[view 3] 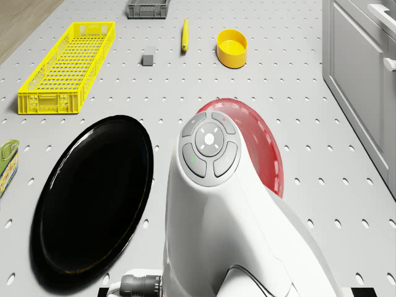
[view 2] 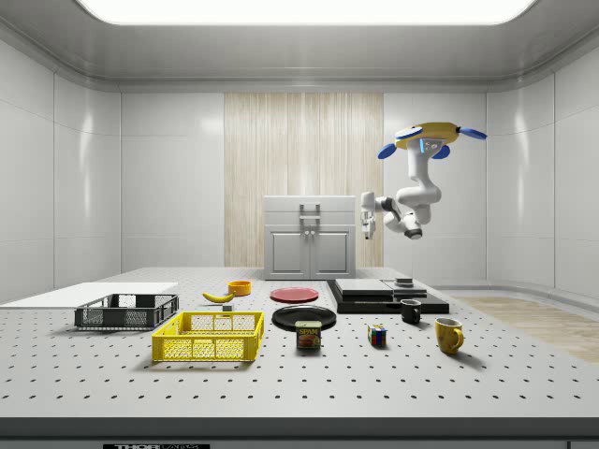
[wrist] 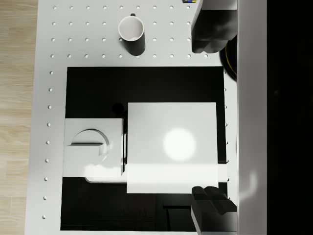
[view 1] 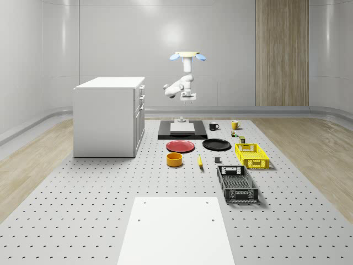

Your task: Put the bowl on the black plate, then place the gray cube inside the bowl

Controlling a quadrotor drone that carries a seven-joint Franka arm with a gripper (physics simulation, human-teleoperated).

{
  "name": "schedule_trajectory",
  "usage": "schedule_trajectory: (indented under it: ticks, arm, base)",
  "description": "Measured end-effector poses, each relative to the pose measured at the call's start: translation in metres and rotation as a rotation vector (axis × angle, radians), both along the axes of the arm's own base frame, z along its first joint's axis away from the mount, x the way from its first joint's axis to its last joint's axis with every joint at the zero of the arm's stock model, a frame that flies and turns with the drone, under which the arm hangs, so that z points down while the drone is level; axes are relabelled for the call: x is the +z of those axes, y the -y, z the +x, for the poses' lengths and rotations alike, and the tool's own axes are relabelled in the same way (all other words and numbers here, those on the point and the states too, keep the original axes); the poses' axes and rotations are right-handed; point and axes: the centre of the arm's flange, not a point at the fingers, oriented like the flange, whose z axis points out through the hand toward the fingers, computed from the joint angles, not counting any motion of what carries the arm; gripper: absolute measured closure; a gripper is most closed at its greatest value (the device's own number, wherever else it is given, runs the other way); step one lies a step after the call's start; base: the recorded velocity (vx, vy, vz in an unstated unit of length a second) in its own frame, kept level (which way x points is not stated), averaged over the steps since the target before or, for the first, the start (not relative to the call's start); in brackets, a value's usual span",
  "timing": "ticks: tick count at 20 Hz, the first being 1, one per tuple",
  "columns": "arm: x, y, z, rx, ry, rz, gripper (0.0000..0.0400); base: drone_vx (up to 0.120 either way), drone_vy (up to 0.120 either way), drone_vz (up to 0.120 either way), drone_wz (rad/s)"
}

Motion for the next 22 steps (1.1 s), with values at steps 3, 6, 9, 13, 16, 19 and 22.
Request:
schedule_trajectory:
  ticks: [3,6,9,13,16,19,22]
  arm:
    - [-0.0001,0.0016,0.0000,0.000,-0.001,-0.016,0.0000]
    - [-0.0002,0.0025,0.0000,-0.001,-0.001,-0.025,0.0000]
    - [-0.0002,0.0030,0.0000,-0.001,-0.001,-0.031,0.0000]
    - [-0.0002,0.0034,0.0000,-0.001,-0.001,-0.035,0.0000]
    - [-0.0002,0.0035,0.0000,-0.001,-0.001,-0.036,0.0000]
    - [-0.0003,0.0036,0.0000,-0.001,-0.002,-0.037,0.0000]
    - [-0.0003,0.0037,0.0000,-0.001,-0.002,-0.038,0.0000]
  base:
    - [0.120,-0.120,-0.120,0.000]
    - [0.120,-0.040,-0.053,0.000]
    - [0.120,0.000,0.000,0.000]
    - [0.120,0.000,0.000,0.000]
    - [0.120,0.000,0.000,0.000]
    - [0.120,0.000,0.000,0.000]
    - [0.120,0.000,0.000,0.000]
